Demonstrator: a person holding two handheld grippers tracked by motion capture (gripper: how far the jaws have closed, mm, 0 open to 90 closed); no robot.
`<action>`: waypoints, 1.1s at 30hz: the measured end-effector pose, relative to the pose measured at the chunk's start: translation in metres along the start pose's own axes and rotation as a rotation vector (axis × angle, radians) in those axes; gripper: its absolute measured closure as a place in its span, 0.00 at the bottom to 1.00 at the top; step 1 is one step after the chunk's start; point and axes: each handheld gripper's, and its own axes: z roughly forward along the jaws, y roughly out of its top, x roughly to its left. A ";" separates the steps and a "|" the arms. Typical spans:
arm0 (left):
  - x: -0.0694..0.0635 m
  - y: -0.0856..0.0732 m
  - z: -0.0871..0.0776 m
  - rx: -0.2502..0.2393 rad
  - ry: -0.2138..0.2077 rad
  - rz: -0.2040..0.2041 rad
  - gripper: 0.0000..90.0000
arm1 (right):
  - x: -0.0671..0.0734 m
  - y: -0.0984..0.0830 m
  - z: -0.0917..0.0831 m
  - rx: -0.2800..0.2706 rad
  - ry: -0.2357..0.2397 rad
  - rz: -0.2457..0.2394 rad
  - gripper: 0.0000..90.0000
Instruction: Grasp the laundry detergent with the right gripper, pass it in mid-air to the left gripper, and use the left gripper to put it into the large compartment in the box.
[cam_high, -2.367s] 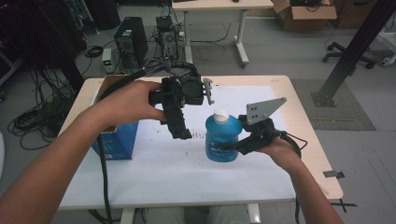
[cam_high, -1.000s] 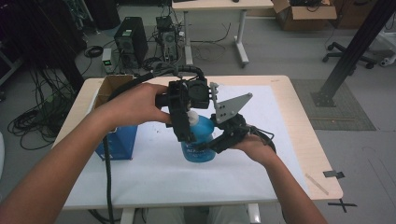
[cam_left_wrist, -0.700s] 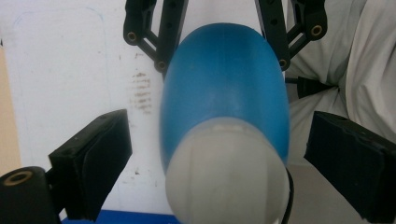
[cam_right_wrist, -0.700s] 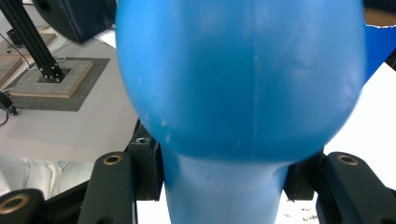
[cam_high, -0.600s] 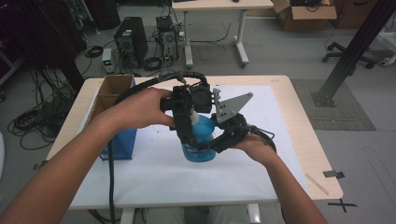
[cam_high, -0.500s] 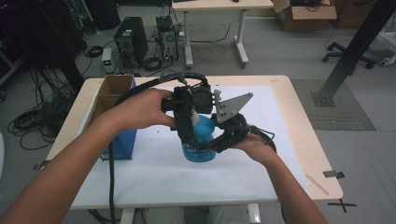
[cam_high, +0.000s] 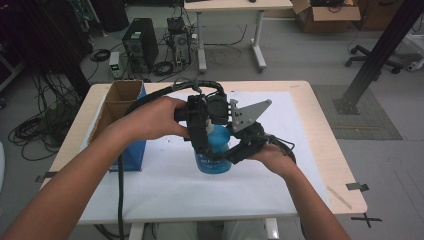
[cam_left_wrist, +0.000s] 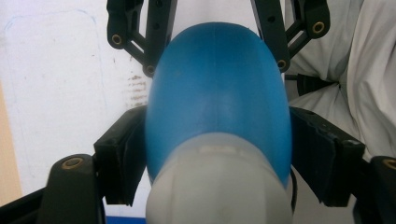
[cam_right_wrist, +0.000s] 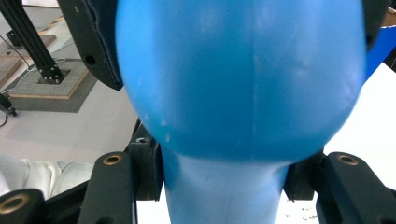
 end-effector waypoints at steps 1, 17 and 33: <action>0.000 0.000 0.000 0.001 0.000 0.002 0.30 | 0.000 0.000 0.000 -0.001 0.000 0.001 0.48; -0.001 0.001 0.001 0.012 0.013 0.003 0.38 | 0.001 -0.001 0.000 0.007 -0.002 0.000 0.48; -0.001 0.002 0.002 0.024 0.023 -0.005 0.42 | 0.001 -0.001 0.001 0.007 -0.001 0.003 0.48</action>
